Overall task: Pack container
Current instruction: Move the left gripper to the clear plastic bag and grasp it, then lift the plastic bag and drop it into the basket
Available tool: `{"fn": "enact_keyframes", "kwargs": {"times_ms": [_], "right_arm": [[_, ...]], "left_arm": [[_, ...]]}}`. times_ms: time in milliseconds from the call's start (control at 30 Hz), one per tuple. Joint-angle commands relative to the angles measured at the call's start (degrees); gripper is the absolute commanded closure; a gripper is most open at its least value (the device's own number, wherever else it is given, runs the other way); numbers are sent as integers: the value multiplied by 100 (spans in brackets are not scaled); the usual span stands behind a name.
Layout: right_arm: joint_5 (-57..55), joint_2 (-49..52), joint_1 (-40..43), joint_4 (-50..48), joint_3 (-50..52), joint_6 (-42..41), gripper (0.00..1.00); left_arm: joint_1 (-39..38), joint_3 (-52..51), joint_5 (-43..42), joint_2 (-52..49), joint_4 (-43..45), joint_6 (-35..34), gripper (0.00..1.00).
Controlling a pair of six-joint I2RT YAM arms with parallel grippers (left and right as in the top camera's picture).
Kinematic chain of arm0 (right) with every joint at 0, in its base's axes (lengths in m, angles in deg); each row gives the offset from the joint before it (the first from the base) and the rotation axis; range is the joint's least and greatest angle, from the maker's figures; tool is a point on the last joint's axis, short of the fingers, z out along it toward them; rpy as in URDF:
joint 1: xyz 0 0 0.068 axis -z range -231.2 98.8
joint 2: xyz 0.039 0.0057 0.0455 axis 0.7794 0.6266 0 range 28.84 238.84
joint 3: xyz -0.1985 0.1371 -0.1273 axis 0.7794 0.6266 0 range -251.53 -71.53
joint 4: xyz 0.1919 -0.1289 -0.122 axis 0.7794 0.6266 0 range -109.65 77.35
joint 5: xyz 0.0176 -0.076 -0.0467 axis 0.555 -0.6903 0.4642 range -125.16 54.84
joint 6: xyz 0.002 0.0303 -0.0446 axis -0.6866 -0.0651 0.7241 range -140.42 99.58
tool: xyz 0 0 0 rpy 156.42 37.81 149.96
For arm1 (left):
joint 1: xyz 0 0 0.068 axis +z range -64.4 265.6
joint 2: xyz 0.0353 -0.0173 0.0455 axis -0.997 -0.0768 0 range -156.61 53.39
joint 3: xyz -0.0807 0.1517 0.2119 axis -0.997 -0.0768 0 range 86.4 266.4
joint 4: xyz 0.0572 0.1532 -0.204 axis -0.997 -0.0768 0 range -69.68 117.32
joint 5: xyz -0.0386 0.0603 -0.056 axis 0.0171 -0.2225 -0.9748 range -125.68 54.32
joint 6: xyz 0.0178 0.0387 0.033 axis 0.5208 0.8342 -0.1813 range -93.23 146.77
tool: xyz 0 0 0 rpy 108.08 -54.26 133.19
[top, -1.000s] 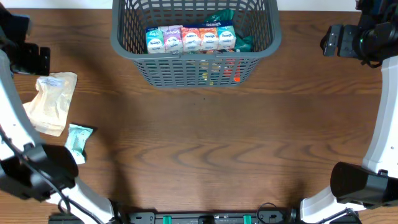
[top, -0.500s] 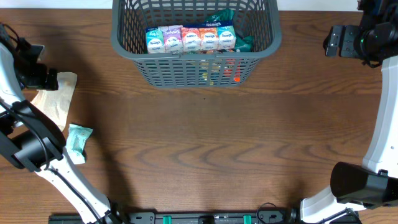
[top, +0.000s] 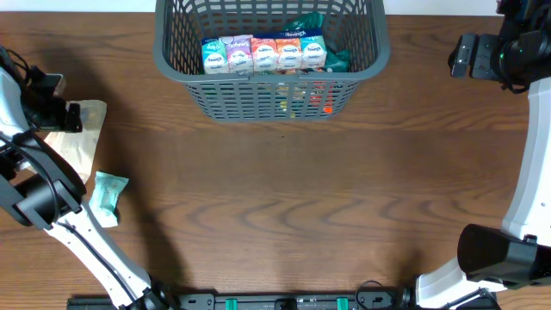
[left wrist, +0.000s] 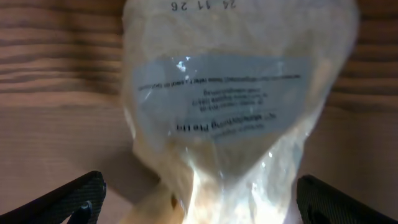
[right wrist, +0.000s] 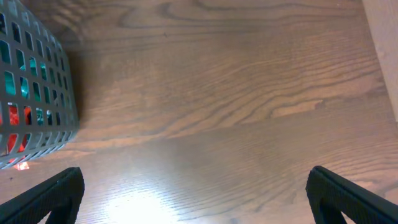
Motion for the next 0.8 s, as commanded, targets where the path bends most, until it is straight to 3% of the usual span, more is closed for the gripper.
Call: {"fn": "enact_keyframes", "kwargs": {"times_ms": [0,367,500,567,767], "right_arm": [[-55,44,48,72,22,-205,1],[-57,44,48,116,22,-203,1],[-57,44,48,111,22,-201,1],[-57,44,48,107,22,-201,1],[-57,44,48,114,22,-199,1]], "left_arm": [[37,-15,-90,-306,46,103,2],[63,-15,-105,-678,177,90,0],[59,-7,-105,-616,199,-149,48],[50,33,-105,-577,201,-424,61],[-50,74,-267,-129,190,-1189,77]]}}
